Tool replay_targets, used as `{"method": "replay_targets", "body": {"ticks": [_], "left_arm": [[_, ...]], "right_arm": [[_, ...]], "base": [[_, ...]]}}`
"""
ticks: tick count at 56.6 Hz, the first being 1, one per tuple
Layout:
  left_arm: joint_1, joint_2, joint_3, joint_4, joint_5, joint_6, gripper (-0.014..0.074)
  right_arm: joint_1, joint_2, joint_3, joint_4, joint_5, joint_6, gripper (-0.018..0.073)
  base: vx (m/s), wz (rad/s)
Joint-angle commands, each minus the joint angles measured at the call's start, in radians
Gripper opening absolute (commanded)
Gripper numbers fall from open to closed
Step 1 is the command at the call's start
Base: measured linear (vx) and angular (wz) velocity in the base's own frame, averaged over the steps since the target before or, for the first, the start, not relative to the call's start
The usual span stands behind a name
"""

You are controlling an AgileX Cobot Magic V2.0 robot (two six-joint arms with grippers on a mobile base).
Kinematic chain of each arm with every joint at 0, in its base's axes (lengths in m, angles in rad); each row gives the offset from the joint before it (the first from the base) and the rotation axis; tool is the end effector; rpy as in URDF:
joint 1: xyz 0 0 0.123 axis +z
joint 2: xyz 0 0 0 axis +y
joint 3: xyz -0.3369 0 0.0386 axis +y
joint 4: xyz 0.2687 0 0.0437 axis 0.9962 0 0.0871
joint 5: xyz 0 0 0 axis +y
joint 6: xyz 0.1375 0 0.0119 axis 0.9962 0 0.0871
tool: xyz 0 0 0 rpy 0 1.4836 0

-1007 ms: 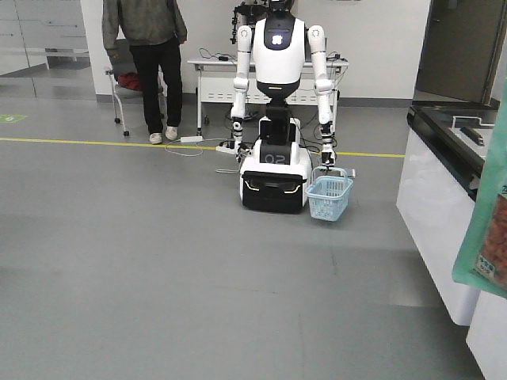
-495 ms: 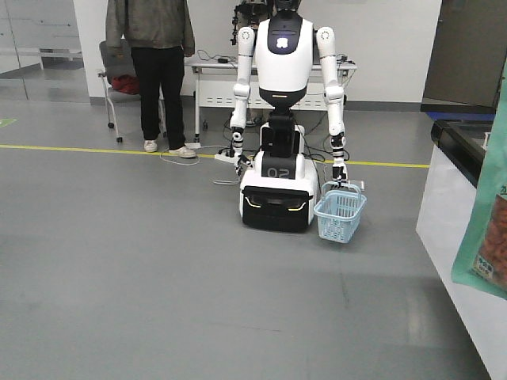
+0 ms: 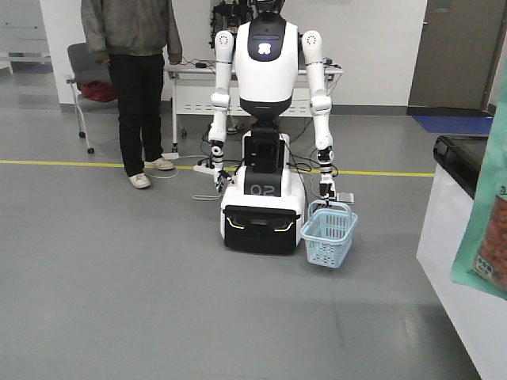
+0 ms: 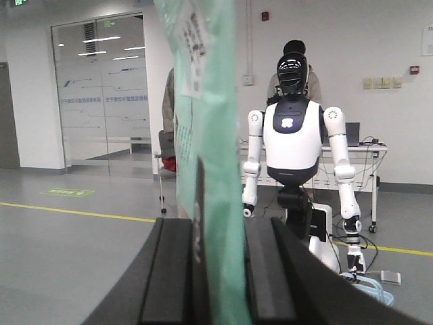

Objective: Pick snacks and fruit into basket
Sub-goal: 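Drive toward the other robot holding the light-blue basket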

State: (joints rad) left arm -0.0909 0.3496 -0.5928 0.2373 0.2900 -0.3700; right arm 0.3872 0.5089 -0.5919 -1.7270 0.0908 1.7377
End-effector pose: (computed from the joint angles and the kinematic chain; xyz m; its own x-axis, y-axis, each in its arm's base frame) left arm 0.0850 0.0016 0.3883 0.0440 -0.1461 -0.9883 0.0303 0.9890 -0.1448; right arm 0.1194 0.0352 0.4119 0.1668 0.0788 -0.9828 -0.2962 0.9548 0.0263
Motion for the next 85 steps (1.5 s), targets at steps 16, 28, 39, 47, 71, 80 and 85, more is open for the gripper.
{"method": "replay_targets", "body": {"ticks": [16,28,39,47,71,80,85], "left_arm": [[0.000,0.011,-0.034,0.005,-0.101,-0.001,0.0003],[0.000,0.014,-0.034,0.005,-0.101,-0.001,0.0003],[0.000,0.010,-0.034,0.005,-0.101,-0.001,0.0003],[0.000,0.010,-0.034,0.005,-0.101,-0.001,0.0003],[0.000,0.010,-0.034,0.005,-0.101,-0.001,0.0003],[0.000,0.010,-0.034,0.005,-0.101,-0.001,0.0003],[0.000,0.010,-0.034,0.005,-0.101,-0.001,0.0003]], "right_arm": [[-0.003,0.005,-0.037,-0.056,0.021,-0.015,-0.0009],[-0.003,0.005,-0.037,-0.056,0.021,-0.015,-0.0009],[-0.003,0.005,-0.037,-0.056,0.021,-0.015,-0.0009],[-0.003,0.005,-0.037,-0.056,0.022,-0.015,-0.0009],[-0.003,0.005,-0.037,-0.056,0.022,-0.015,-0.0009],[-0.003,0.005,-0.037,-0.056,0.022,-0.015,-0.0009],[-0.003,0.005,-0.037,-0.056,0.021,-0.015,-0.0009]], "base": [[0.53,-0.16],[0.52,-0.10],[0.51,0.01],[0.50,0.05],[0.46,0.01],[0.38,-0.04],[0.37,-0.04]]}}
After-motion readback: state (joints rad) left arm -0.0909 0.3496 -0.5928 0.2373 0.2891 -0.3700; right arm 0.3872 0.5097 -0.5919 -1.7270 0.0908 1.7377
